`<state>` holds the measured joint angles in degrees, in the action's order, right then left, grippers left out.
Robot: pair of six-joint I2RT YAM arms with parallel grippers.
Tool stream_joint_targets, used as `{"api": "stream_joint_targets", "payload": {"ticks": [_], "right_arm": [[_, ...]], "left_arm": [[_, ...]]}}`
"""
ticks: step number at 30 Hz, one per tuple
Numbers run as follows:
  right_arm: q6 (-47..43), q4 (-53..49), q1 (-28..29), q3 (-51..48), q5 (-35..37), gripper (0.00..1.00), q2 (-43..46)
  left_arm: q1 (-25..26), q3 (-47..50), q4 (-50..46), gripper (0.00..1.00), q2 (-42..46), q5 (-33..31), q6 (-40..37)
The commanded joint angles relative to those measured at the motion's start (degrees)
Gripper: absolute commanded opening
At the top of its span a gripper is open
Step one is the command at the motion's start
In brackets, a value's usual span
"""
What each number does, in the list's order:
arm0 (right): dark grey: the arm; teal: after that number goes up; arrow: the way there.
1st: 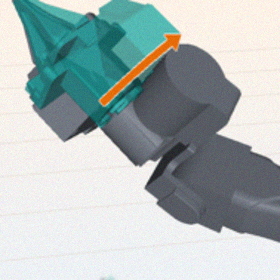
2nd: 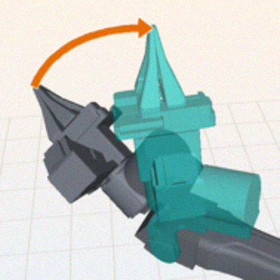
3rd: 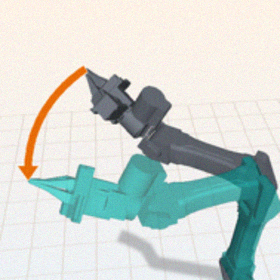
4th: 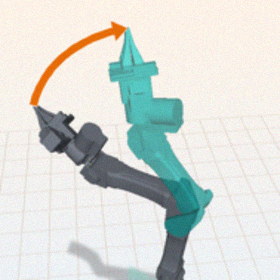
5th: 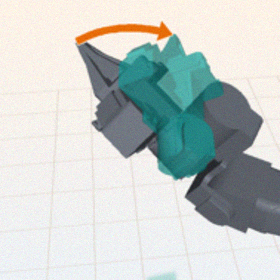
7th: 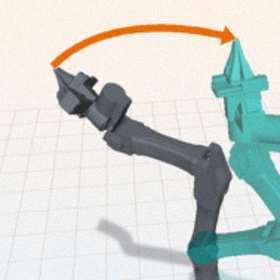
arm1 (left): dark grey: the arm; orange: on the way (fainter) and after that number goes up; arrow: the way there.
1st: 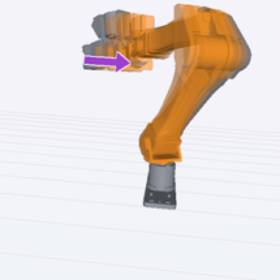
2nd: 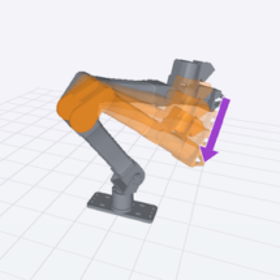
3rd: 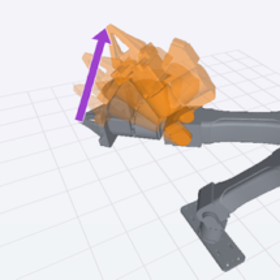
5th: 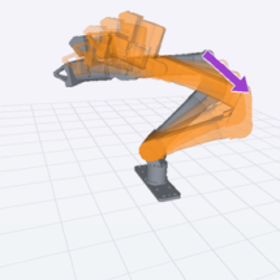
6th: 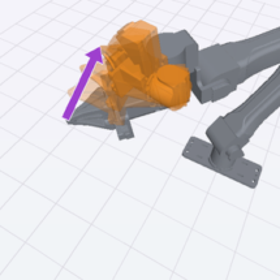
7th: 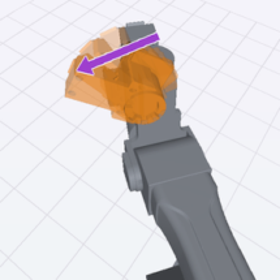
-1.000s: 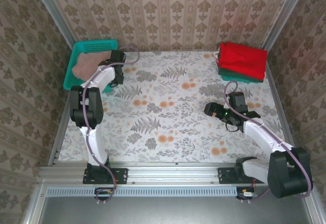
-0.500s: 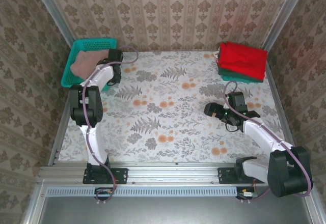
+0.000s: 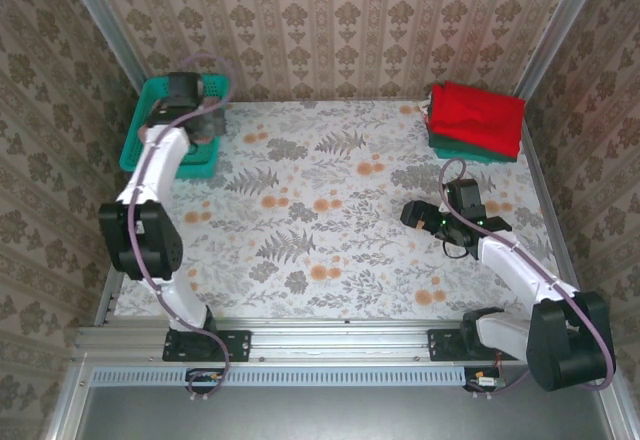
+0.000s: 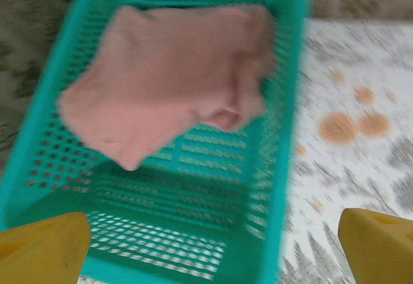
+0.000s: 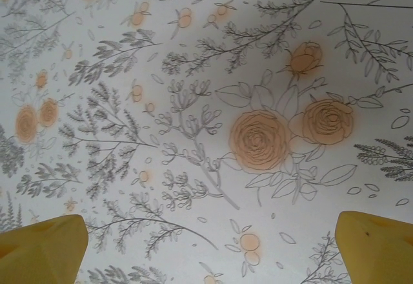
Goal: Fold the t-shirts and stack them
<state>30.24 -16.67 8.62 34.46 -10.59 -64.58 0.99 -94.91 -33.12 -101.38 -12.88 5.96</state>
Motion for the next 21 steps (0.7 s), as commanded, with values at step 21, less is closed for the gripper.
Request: {"api": "stream_joint_targets", "payload": {"ticks": [21], "right_arm": [[-2.8, 2.3, 4.5, 0.1, 1.4, 1.0, 1.0]], "left_arm": [[-14.5, -18.9, -2.9, 0.82, -29.0, 17.3, 20.8]]}}
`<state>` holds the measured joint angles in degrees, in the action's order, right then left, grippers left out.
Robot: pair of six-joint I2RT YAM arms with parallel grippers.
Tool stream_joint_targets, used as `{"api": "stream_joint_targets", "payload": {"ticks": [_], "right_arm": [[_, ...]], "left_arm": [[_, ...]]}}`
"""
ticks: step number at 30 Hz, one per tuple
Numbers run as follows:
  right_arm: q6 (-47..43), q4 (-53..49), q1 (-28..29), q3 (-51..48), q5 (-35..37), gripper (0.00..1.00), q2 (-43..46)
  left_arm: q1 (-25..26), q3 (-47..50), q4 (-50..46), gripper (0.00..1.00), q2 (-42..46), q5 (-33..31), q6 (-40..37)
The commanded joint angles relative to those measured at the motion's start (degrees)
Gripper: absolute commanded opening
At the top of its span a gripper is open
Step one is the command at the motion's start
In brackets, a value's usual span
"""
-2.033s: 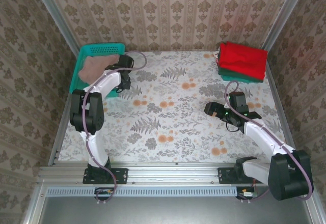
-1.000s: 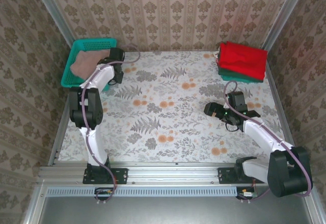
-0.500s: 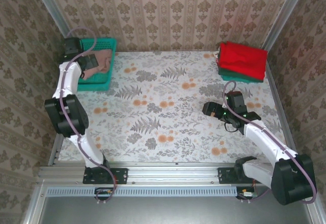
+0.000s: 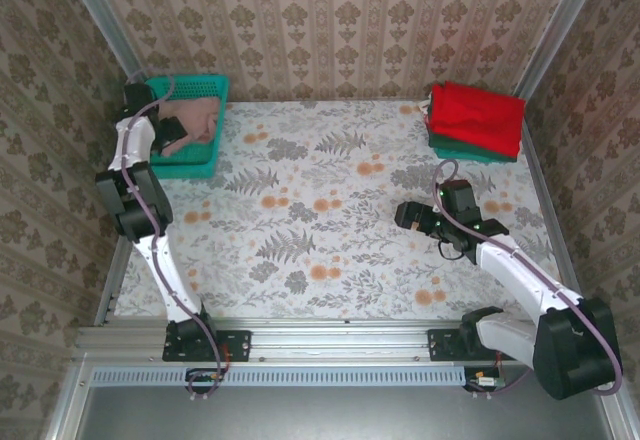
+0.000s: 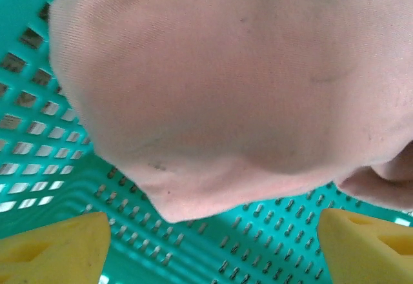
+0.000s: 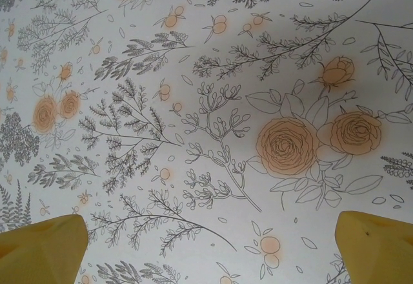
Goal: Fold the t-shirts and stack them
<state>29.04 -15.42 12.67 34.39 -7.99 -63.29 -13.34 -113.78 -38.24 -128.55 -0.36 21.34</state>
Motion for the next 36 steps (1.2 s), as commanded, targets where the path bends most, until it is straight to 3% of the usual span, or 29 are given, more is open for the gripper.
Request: {"api": "stream_joint_targets", "payload": {"ticks": [1, 5, 16, 22, 30, 36], "right_arm": [[-1.8, 1.0, 0.6, 0.2, -1.3, 1.0, -0.2], [-2.4, 0.9, 0.7, 0.0, -1.0, 1.0, 0.1], [-2.4, -1.0, 0.8, -0.2, -0.1, 1.0, 1.1], [-2.1, -1.9, 0.8, 0.4, 0.3, 1.0, 1.4], [-1.4, -2.2, 1.3, 1.6, -1.0, 1.0, 3.4], [-0.7, -1.7, 1.7, 1.9, -2.8, 1.0, 5.5]], "left_arm": [[-0.1, 0.4, 3.4, 0.81, -2.2, 5.4, 6.4], [-0.1, 0.7, 7.6, 0.71, -4.3, 8.4, 9.4], [-0.5, 1.9, 11.2, 0.25, -4.1, 11.5, 10.1], [0.5, 4.8, 14.0, 0.01, 3.3, 14.7, 9.6], [4.2, 2.9, 17.0, 0.0, 19.2, 15.9, 7.1], [13.5, -3.9, 20.0, 0.0, 28.4, 16.0, -1.6]]}}
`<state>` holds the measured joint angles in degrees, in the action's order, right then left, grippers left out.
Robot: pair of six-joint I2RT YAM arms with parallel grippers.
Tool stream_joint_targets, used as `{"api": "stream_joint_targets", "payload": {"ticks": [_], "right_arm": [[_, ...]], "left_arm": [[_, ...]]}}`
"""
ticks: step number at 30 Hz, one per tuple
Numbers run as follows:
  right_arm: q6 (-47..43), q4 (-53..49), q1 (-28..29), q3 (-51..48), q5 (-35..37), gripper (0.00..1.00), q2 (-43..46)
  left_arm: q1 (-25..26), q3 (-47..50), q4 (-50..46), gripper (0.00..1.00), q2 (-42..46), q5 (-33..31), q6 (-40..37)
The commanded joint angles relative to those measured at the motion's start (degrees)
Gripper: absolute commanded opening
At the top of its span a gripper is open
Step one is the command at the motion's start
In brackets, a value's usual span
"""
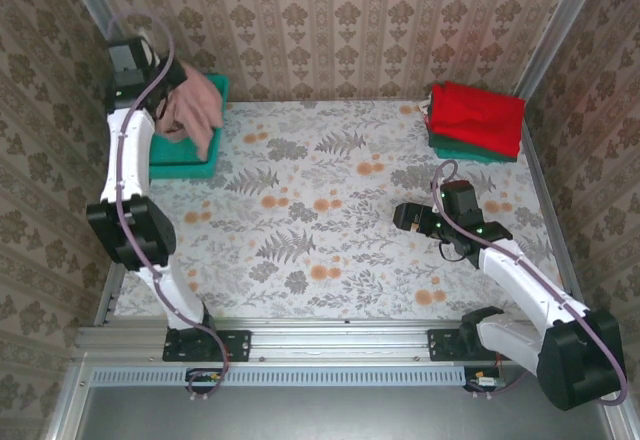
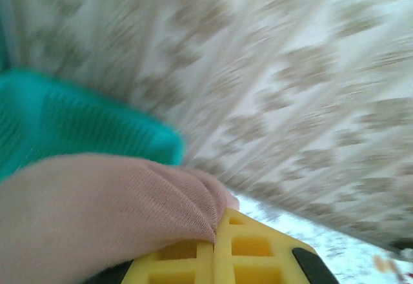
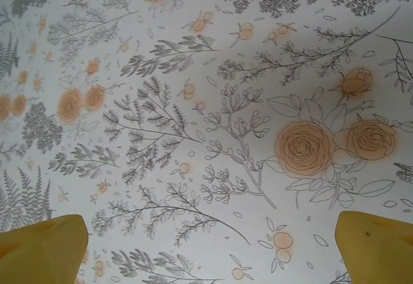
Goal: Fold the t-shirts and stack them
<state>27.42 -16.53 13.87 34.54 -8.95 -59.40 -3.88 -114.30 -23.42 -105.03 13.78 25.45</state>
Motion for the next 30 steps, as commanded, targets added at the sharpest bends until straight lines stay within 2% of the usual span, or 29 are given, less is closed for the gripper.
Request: {"api": "stream_joint_targets", "payload": {"ticks": [1, 7, 10, 12, 15, 17, 20, 21, 24, 25, 27, 30], "right_arm": [[1.1, -0.6, 0.7, 1.7, -2.1, 1.0, 2.1], [1.8, 0.0, 1.3, 0.9, -3.7, 1.0, 6.3], [2.3, 1.8, 1.6, -0.2, -4.9, 1.0, 9.6], [2.7, 6.3, 1.8, -2.0, -8.1, 1.0, 12.2], [4.5, 13.9, 3.1, -4.6, -9.6, 1.0, 15.1], [4.9, 16.1, 4.5, -4.6, -8.8, 1.0, 15.1], [4.9, 15.4, 6.6, -2.9, -5.6, 1.0, 12.7], [5.0, 15.1, 7.3, -2.4, -4.3, 1.0, 11.4], [6.5, 13.0, 9.2, -0.9, 0.2, 1.0, 6.2], [6.6, 12.2, 9.6, -0.3, 0.4, 1.0, 4.2], [7.0, 9.7, 10.9, 1.1, 2.1, 1.0, 0.0], [6.2, 6.2, 13.5, 2.6, 5.5, 0.98, -5.5]], "left_arm": [[6.1, -4.1, 6.2, 0.0, 6.5, 1.1, -6.7], [17.9, -5.0, 9.9, 0.0, 14.5, -1.0, -12.2], [25.8, -0.3, 11.6, 0.0, 19.1, -3.1, -15.1], [32.1, 5.2, 13.3, 0.0, 22.4, -6.5, -16.6], [36.3, 16.0, 18.8, 0.0, 26.2, -8.7, -11.0], [36.8, 23.5, 23.0, 0.0, 27.5, -9.2, -5.8], [36.8, 33.4, 25.1, 0.0, 27.5, -14.3, -1.3], [36.2, 36.6, 25.5, 0.05, 26.9, -15.7, -0.4], [32.7, 42.9, 22.3, 0.53, 23.0, -17.5, 2.9], [31.6, 44.0, 20.4, 0.61, 21.8, -17.5, 3.3], [28.3, 45.4, 15.0, 0.63, 20.0, -15.9, 3.3], [26.5, 48.6, 9.2, 0.7, 21.9, -16.3, 1.1]]}}
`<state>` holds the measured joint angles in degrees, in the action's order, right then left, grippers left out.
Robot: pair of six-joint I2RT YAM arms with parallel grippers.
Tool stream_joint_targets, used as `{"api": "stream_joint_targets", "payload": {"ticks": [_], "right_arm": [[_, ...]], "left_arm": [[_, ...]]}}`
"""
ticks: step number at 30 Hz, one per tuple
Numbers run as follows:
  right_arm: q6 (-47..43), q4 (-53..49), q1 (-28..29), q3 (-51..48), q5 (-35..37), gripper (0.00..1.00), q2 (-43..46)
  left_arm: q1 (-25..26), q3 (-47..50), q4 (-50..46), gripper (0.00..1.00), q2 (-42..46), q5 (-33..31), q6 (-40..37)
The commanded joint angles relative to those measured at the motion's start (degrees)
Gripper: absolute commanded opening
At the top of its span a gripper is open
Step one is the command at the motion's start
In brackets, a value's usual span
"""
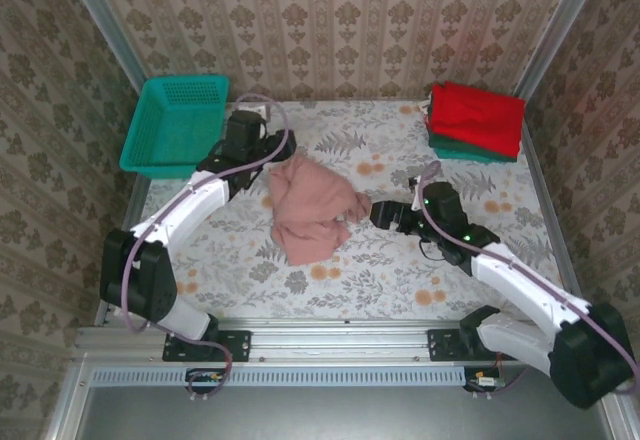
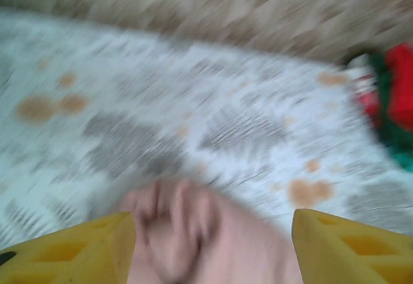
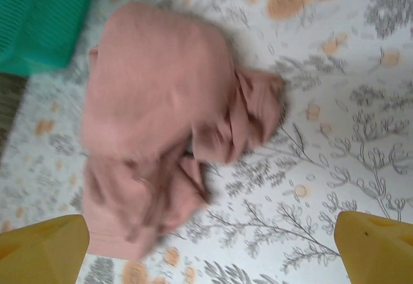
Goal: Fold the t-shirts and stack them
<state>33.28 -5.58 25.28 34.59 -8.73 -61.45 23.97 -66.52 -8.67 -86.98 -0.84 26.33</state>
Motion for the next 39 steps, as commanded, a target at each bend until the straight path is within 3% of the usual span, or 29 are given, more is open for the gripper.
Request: {"api": "stream_joint_targets", "payload": {"ticks": [1, 4, 7, 10, 15, 23, 25, 27, 30, 34, 39], "right_arm": [[0.1, -5.5, 2.8, 2.9, 6.1, 0.96, -5.0], [-0.3, -5.5, 5.1, 3.9, 7.2, 0.89, -9.6], [-0.6, -4.1, 7.2, 5.6, 7.8, 0.83, -14.3], [-0.6, -3.7, 7.7, 8.7, 8.0, 0.77, -19.2], [-0.3, -2.4, 8.0, 14.8, 8.5, 0.64, -26.8], [-2.3, -5.9, 7.9, 25.7, 10.2, 0.65, -36.0], [-2.6, -7.1, 7.9, 27.6, 10.5, 0.64, -38.3], [-3.1, -8.7, 7.9, 29.6, 11.7, 0.61, -40.4], [-3.7, -9.4, 7.9, 30.6, 12.1, 0.57, -42.2], [-4.3, -8.7, 7.9, 30.5, 11.2, 0.54, -43.3], [-5.0, -10.9, 7.9, 31.5, 12.8, 0.37, -44.7]], "left_arm": [[-1.4, 1.9, -7.2, 0.71, 5.2, -2.5, -0.2], [0.6, 8.2, -8.1, 0.68, 11.3, -2.1, -0.7], [6.8, 16.1, -5.1, 0.64, 16.7, -1.9, -1.4], [10.3, 19.9, -2.4, 0.64, 17.5, 2.3, -2.2], [12.6, 20.7, 1.4, 0.69, 9.0, 7.0, -11.7], [12.7, 18.1, 1.1, 0.63, 0.8, 11.4, -26.1], [12.6, 17.8, 0.3, 0.68, -0.2, 10.6, -28.8], [12.2, 16.7, -0.2, 0.68, -1.8, 7.6, -30.1], [10.6, 13.6, -1.8, 0.56, -5.3, 7.5, -30.6], [10.2, 10.7, -2.2, 0.49, -8.7, 7.3, -31.1], [10.0, 8.0, -3.3, 0.17, -9.6, 7.7, -30.4]]}}
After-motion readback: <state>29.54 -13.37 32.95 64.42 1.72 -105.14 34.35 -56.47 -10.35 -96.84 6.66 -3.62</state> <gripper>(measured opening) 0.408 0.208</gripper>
